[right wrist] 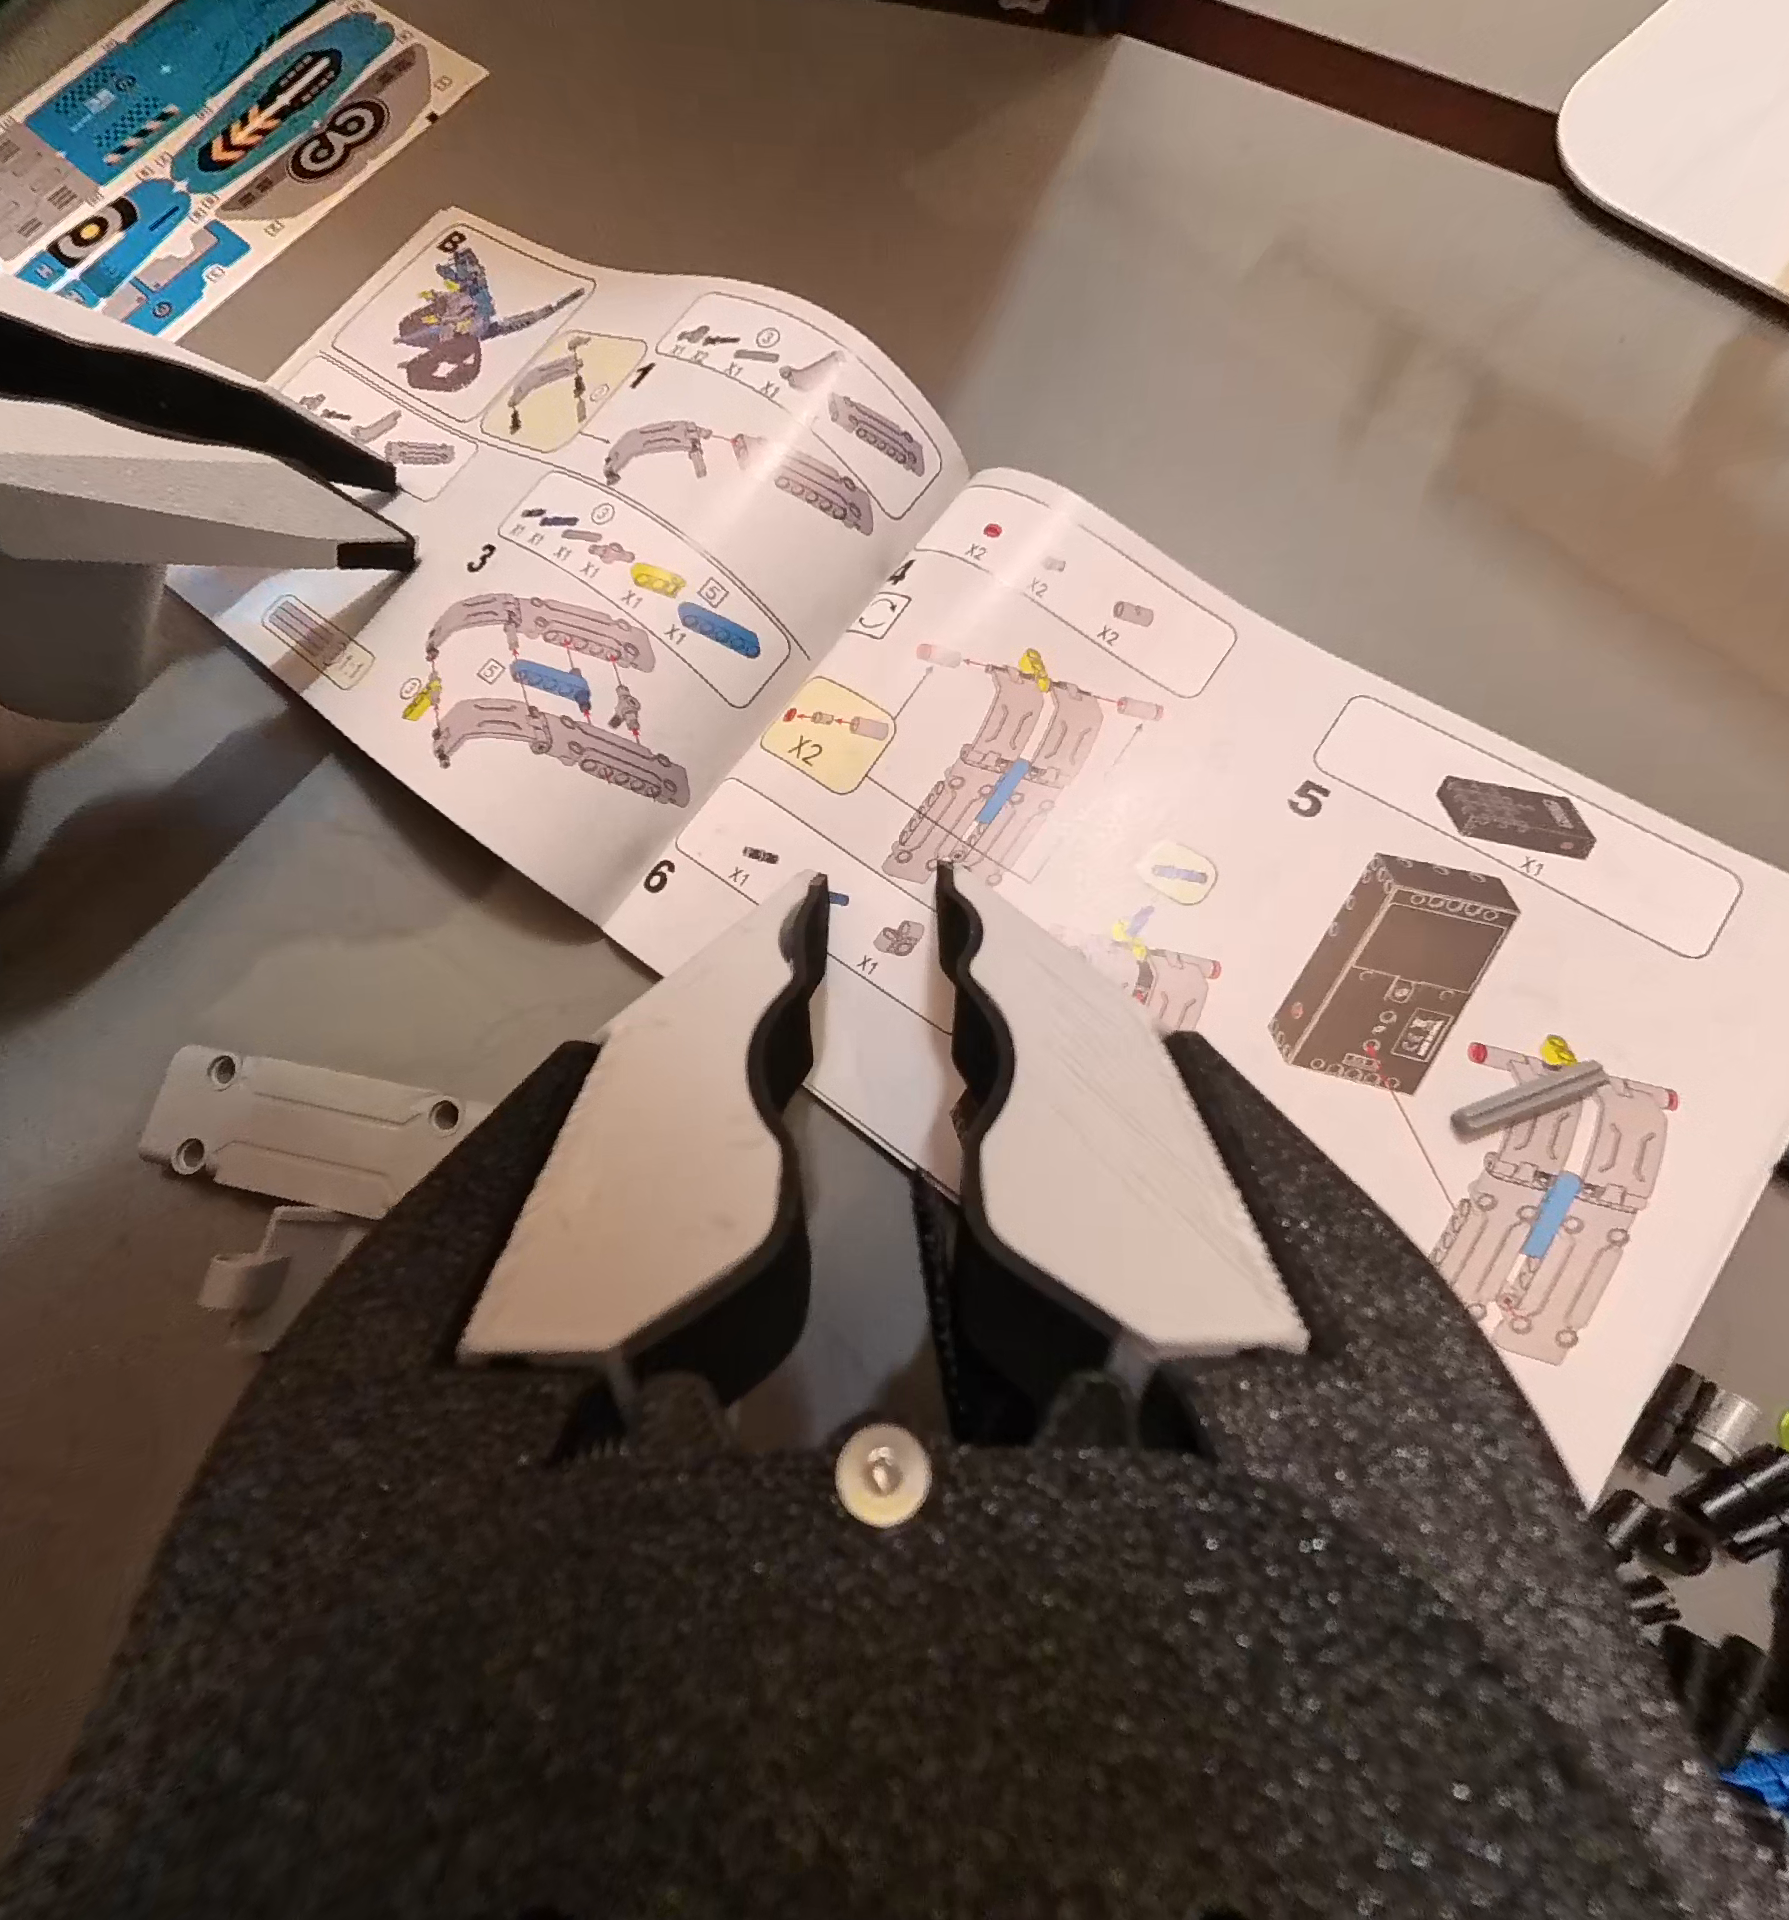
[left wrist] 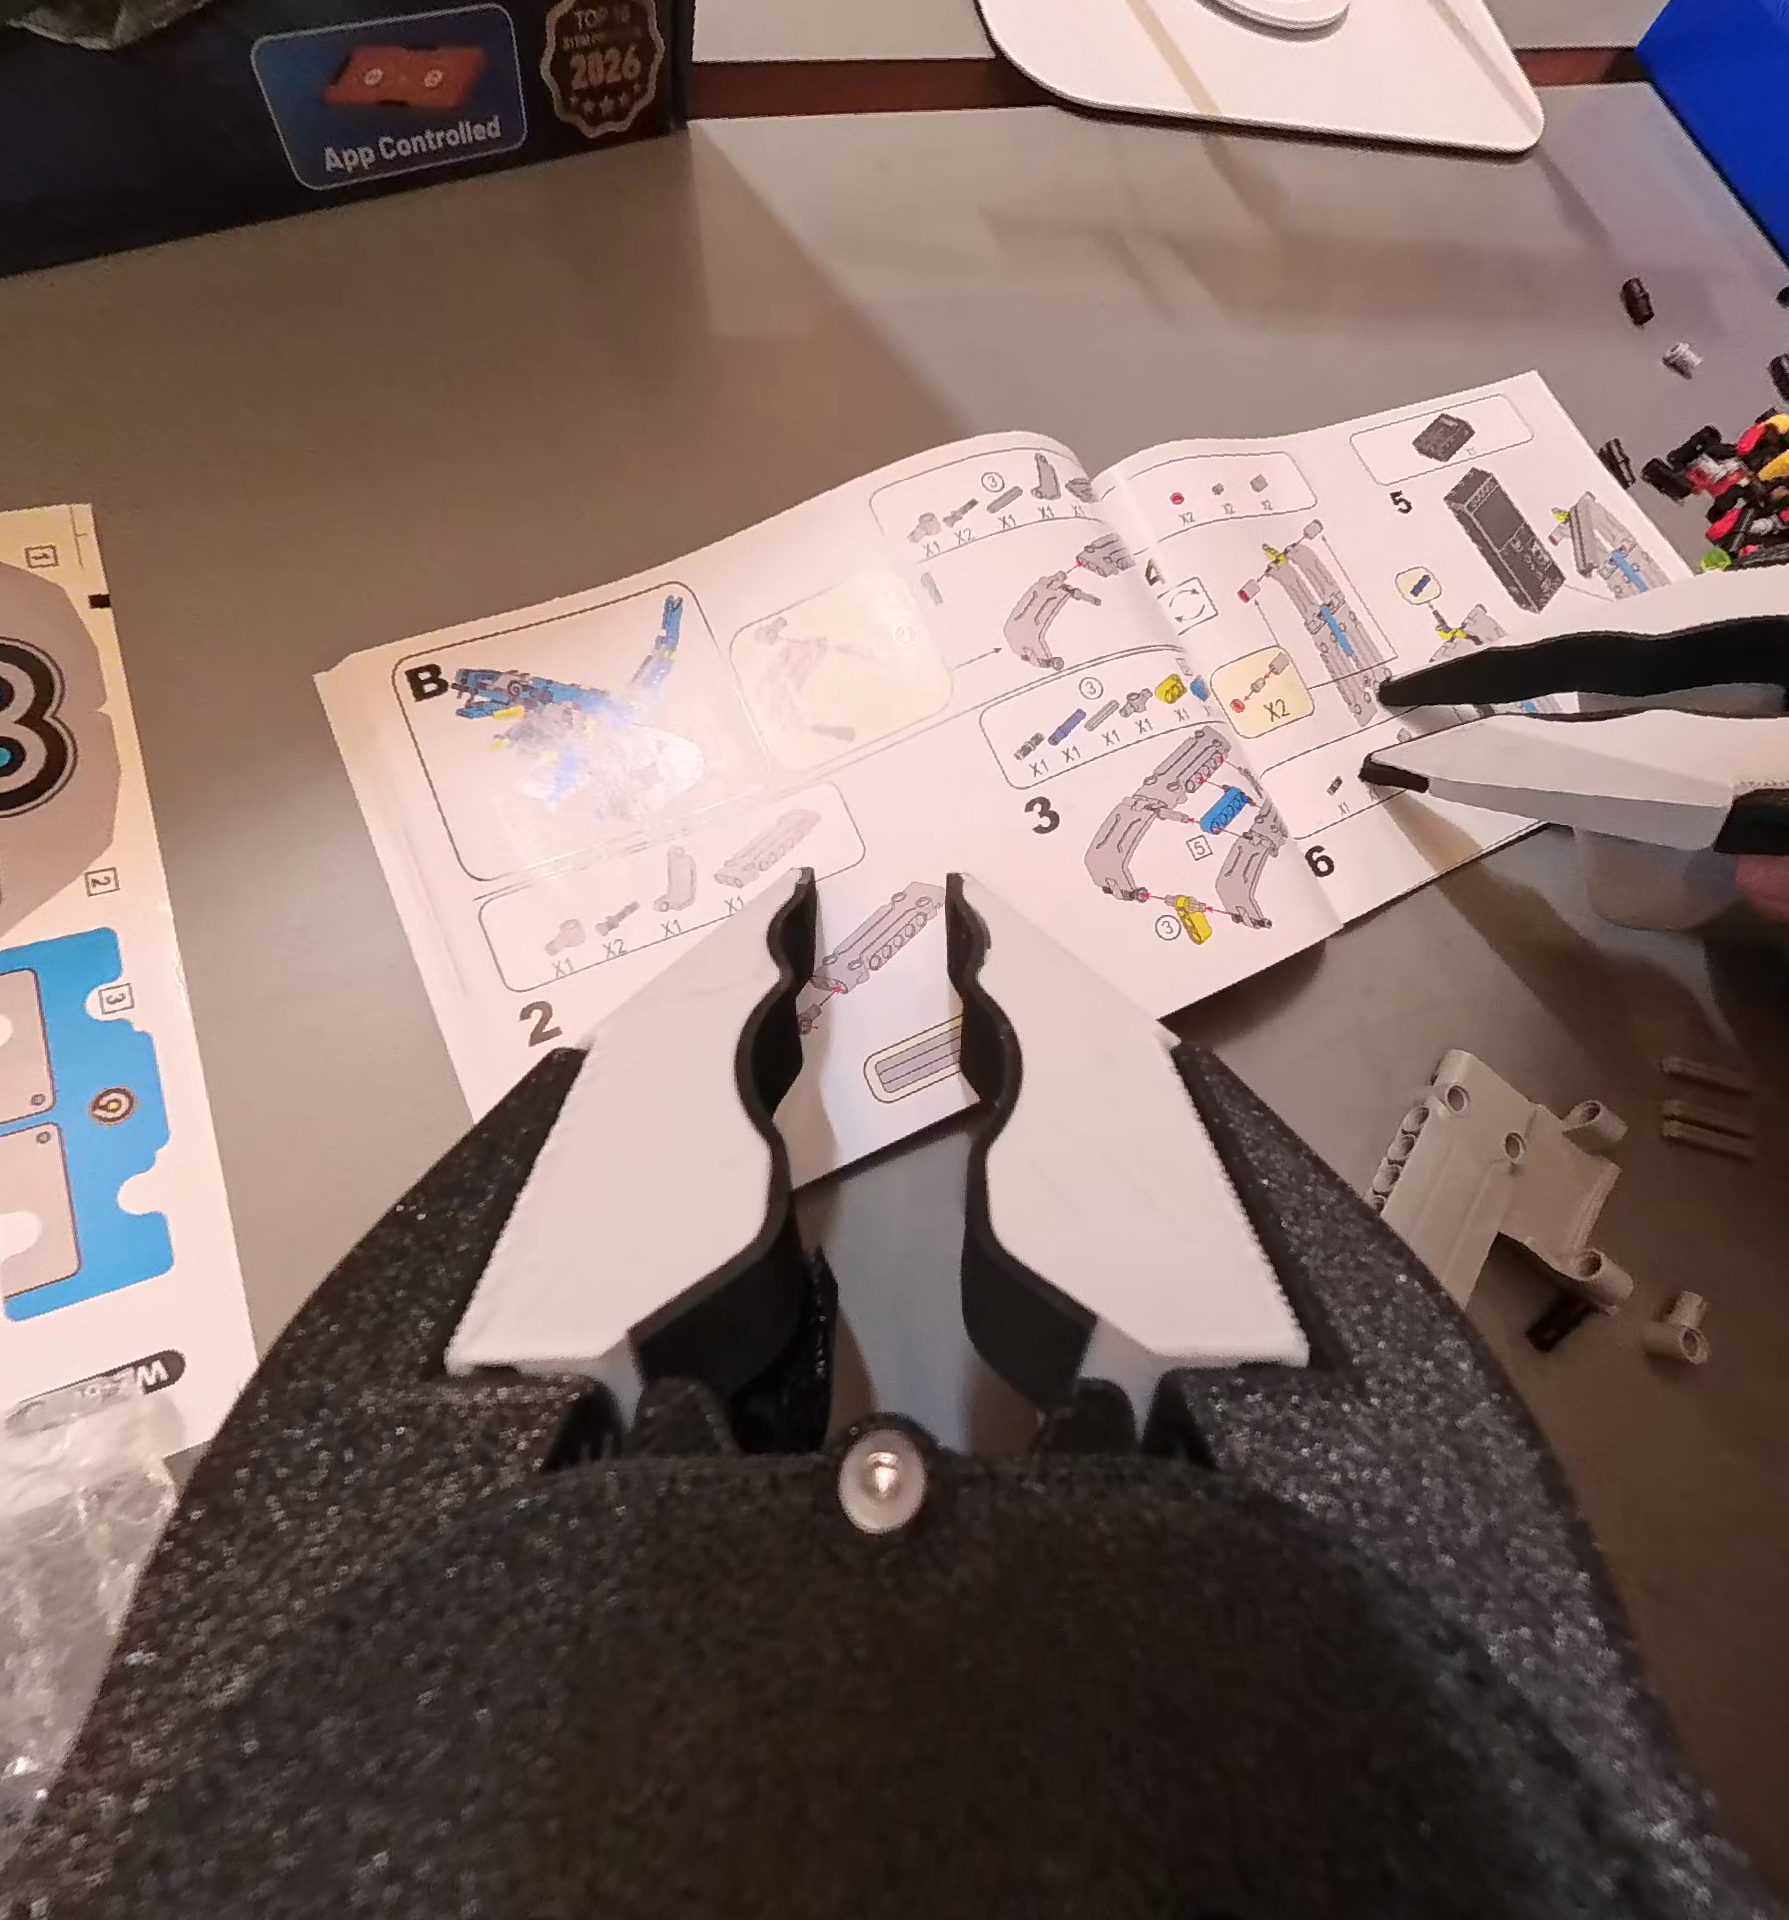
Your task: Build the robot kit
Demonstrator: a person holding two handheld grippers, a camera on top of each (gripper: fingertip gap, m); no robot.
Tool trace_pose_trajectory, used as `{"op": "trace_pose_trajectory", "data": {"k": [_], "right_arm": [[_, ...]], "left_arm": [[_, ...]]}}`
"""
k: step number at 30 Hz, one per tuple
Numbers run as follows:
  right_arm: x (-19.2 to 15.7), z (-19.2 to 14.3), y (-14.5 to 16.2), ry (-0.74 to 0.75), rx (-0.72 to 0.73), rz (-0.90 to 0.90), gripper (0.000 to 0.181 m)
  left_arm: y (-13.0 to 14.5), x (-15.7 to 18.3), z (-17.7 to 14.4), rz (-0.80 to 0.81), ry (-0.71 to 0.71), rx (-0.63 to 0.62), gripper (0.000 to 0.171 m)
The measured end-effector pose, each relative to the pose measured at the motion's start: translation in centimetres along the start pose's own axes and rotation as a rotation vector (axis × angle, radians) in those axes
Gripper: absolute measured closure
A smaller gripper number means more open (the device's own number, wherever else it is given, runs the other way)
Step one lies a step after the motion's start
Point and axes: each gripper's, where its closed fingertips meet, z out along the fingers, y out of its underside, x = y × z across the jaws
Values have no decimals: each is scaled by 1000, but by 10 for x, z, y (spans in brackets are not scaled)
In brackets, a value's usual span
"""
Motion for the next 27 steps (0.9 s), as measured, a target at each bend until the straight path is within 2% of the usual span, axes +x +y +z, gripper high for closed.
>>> {"op": "trace_pose_trajectory", "data": {"k": [11,12,14,18,24,27], "right_arm": [[-2,-5,-6,-21,6,-36,158],[-7,-9,-13,-58,37,-30,149],[-24,-23,-29,-176,126,-30,149],[-26,-44,-37,-237,164,-72,150],[-71,-64,31,-614,-91,-225,149],[-64,-63,45,-601,-144,-227,149]], "left_arm": [[-1,1,-1,-6,6,2,148],[-2,2,-2,-4,13,11,148],[-6,5,-4,6,22,36,148],[-11,13,-6,18,56,65,148],[-19,16,-8,97,43,118,148],[-25,18,-13,113,37,156,148]]}}
